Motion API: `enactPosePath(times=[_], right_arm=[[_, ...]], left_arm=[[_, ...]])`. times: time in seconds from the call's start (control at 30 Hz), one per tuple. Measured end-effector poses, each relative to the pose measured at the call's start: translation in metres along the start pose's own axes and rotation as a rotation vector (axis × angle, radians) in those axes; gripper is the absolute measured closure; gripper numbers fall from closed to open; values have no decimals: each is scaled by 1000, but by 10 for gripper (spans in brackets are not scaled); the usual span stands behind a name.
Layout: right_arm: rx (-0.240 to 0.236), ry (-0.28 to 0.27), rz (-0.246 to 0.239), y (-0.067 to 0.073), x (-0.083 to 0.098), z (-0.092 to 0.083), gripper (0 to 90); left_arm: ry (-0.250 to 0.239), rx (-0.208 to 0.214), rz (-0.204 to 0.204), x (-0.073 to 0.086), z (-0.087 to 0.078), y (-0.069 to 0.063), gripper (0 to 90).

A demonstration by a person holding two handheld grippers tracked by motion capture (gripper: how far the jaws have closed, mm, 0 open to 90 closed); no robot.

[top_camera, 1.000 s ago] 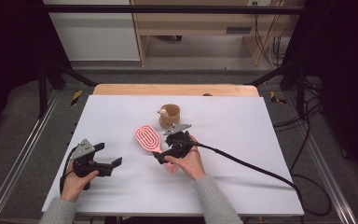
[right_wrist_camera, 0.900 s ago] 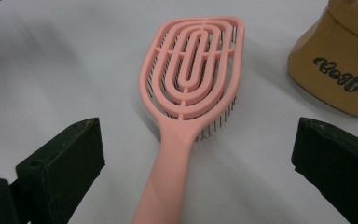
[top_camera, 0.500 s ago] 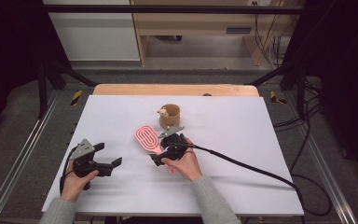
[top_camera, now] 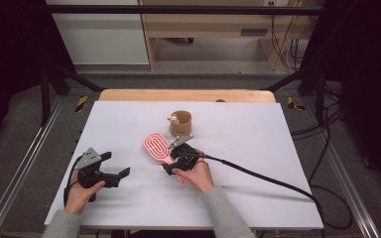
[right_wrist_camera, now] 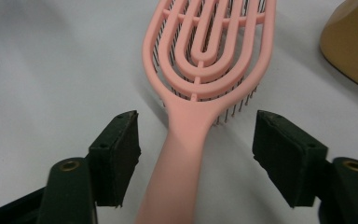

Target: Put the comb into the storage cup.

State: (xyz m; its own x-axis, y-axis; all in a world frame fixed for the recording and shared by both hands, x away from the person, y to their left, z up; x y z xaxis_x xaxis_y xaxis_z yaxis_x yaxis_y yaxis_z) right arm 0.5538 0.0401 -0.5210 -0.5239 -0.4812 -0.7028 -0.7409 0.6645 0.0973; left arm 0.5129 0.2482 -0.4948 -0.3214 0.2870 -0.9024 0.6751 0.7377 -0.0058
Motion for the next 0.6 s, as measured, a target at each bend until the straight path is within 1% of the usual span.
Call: enactPosePath(times=[0.23,0.3,0.4,0.6], right_arm=[[4,13,6,-1,3,4,438],[7,19,5,-1,4,4,476],[-2,18,10,-1,3,3,531],[-5,33,23,-1,3,1,602]], left_arm=[[2,0,0,0,0,0,0],[3,2,-1,0,0,0,0],[1,1,0,0,0,0,0],[3,1,1,0,0,0,0]])
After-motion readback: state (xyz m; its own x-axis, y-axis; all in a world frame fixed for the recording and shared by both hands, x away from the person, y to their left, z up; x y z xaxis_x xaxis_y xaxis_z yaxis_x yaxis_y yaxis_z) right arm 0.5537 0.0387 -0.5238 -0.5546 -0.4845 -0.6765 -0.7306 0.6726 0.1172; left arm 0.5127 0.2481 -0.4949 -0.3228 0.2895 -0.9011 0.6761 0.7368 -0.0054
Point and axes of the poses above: each handheld gripper's, and its own axes: z roughly forward along the jaws, x roughly out of its underside, y roughly to its left, the point moved 8 cm from there along z, roughly forward along the jaws, and after that the axes turned 5 degrees about z, right-handed, at the moved point
